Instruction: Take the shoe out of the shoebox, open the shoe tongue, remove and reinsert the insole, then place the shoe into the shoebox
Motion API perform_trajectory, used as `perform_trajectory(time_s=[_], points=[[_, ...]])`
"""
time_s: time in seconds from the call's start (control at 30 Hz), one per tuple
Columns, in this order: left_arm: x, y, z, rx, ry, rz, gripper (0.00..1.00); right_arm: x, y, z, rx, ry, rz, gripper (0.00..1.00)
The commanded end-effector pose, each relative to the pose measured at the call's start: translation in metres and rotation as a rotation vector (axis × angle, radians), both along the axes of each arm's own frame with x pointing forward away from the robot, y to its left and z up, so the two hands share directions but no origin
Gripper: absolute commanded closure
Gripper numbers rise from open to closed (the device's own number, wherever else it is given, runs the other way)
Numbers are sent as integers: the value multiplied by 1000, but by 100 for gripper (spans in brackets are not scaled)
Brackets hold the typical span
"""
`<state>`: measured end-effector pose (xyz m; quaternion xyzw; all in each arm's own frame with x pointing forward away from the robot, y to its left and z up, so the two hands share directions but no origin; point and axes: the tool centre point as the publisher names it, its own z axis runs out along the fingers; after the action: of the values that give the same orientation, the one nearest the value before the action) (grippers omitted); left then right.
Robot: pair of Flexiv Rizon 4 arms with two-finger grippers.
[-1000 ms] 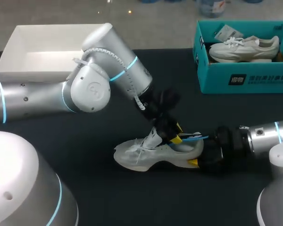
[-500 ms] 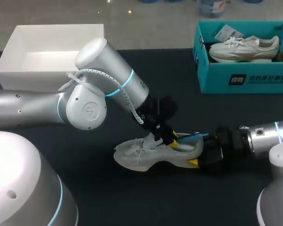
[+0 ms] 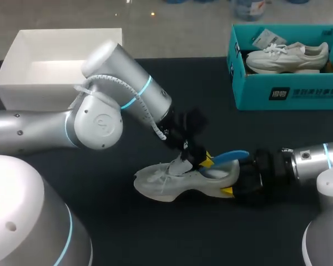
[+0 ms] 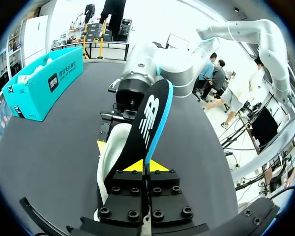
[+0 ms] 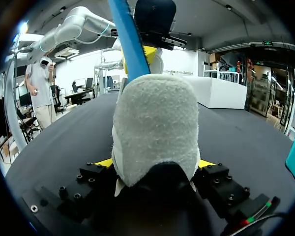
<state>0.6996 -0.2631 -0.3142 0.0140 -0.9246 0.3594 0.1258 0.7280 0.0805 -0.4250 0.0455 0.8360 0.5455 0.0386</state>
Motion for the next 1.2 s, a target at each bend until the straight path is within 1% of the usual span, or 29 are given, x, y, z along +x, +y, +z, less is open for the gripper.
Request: perform_trajectory(time_s=[0.03, 0.23, 0.33, 0.43, 0.47, 0.53, 0.57, 0.67, 0.77, 1.2], points=[[1, 2, 9, -27, 22, -10, 100, 0, 3, -3, -5, 1, -1, 100], [0, -2, 30, -101, 94, -45, 100, 0, 3, -3, -5, 1, -1, 100], [0, -5, 45, -133, 122, -53, 100, 0, 3, -3, -5, 1, -1, 100], [-3, -5, 74, -187, 164, -59, 100, 0, 3, -3, -5, 1, -1, 100], [-3, -5, 79, -196, 168, -56, 100, 0, 3, -3, -5, 1, -1, 100], [-3, -5, 99, -247, 182, -58, 100, 0, 3, -3, -5, 1, -1, 100], [-3, -5, 104, -262, 187, -59, 100, 0, 3, -3, -5, 1, -1, 100], [-2, -6, 129, -336, 221, -71, 100, 0, 3, -3, -5, 1, -1, 100], [-2, -9, 146, -360, 206, -78, 100, 0, 3, -3, -5, 1, -1, 100], [-2, -9, 146, -360, 206, -78, 100, 0, 3, -3, -5, 1, -1, 100]])
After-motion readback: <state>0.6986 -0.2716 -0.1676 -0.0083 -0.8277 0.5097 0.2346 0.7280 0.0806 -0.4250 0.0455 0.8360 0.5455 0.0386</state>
